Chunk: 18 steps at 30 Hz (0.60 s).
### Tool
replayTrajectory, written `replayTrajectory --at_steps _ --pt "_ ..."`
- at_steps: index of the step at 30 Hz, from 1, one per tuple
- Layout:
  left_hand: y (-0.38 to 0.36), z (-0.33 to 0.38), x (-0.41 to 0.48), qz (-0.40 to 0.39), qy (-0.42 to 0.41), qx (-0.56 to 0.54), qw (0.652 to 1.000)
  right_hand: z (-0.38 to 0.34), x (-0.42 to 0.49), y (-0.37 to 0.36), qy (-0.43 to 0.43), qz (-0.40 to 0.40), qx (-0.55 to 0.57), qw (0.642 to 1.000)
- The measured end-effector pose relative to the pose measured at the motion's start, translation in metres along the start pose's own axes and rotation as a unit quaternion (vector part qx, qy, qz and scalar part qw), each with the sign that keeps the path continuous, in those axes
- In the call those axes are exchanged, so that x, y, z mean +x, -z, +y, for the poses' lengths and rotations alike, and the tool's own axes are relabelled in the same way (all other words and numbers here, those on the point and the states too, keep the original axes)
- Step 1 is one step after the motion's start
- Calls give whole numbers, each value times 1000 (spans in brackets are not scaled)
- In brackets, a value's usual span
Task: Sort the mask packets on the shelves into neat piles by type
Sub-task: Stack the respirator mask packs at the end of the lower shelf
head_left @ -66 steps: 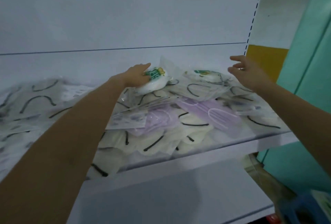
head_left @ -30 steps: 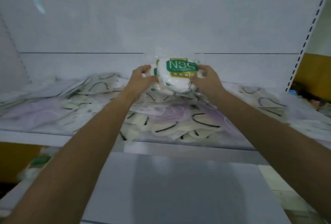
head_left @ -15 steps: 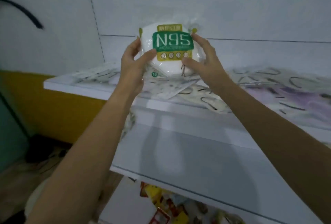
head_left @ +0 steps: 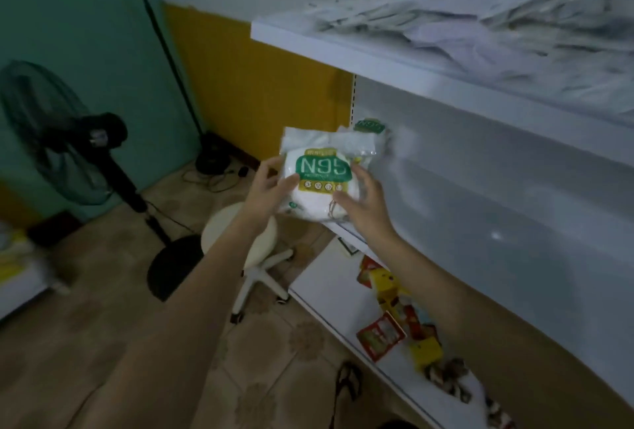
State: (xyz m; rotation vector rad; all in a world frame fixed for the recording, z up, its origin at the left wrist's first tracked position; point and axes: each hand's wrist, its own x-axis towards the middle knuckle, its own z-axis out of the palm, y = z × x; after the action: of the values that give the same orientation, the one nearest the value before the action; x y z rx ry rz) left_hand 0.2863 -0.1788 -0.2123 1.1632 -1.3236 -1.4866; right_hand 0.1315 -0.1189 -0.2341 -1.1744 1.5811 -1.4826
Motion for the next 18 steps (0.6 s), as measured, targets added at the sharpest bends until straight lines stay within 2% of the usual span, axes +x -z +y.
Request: replayTrajectory --at_steps 2,4,7,9,13,16,18 --pt "-1 -23 26 -29 91 67 993 36 13 -9 -60 -2 3 998" --pt "-4 -45 53 -69 145 100 982 64 24 -17 -117 3 20 993" --pt "-2 -72 90 -99 174 119 973 87 40 -26 -220 14 65 973" --pt "1 -80 115 -118 183 135 967 100 56 -29 -259 6 66 964" --pt "5 -87 159 -150 180 151 960 118 81 -42 -259 1 75 963" --pt "5 -95 193 -156 154 148 964 133 104 -56 -224 -6 83 971" --pt "9 -100 213 -193 156 141 959 145 116 -69 -178 -9 93 980"
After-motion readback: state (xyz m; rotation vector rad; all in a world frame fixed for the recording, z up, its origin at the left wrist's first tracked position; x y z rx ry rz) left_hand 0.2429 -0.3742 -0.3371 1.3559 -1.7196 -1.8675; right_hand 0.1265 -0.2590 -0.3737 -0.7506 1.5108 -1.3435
